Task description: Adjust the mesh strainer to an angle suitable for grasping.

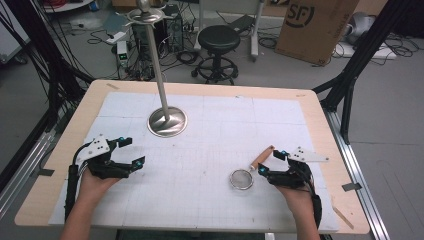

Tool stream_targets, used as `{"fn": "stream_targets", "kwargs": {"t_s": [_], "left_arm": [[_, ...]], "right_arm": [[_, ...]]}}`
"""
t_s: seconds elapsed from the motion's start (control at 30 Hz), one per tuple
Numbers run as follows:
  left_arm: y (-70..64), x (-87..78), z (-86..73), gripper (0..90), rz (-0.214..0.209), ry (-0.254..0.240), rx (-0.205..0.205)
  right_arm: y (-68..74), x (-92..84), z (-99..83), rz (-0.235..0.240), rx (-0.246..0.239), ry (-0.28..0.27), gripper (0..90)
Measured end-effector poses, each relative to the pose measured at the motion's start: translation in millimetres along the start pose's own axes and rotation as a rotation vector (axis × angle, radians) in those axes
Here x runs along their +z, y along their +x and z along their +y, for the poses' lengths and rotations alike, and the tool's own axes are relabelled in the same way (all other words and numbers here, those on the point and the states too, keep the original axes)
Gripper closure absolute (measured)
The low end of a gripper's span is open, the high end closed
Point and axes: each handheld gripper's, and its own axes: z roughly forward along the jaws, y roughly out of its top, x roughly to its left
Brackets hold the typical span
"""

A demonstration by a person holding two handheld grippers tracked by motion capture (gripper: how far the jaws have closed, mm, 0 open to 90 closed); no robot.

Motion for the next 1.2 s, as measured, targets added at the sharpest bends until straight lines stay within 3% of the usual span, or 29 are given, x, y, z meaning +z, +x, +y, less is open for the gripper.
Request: {"fn": "stream_targets", "kwargs": {"t_s": [0.2,0.53,0.7,0.9,0.97,1.03,1.2], "left_arm": [[0.9,-0.1,-0.1,13.5,0.006,0.0,-0.002],[1.8,0.3,1.4,13.5,0.01,-0.019,-0.004],[0.6,0.5,1.4,13.5,0.008,-0.015,-0.005],[0.4,0.9,1.2,13.5,0.002,-0.009,-0.003],[0.6,1.1,0.9,13.5,0.001,-0.007,-0.004],[0.7,1.4,0.5,13.5,0.003,-0.003,-0.004],[0.8,0.8,0.9,13.5,0.004,-0.005,-0.004]], "right_arm": [[-2.4,0.5,-1.7,-0.009,0.006,0.003,17.0],[2.0,0.6,-2.3,0.004,-0.039,0.006,17.0],[0.0,-1.3,-3.1,-0.004,-0.011,-0.005,17.0],[-2.9,-0.7,-5.8,-0.022,0.013,0.02,18.0],[-3.4,-0.7,-5.7,-0.029,0.01,0.022,22.3],[-3.7,-1.4,-5.8,-0.039,0.012,0.021,35.1],[-3.9,-0.5,-8.5,-0.052,0.017,0.029,47.3]]}}
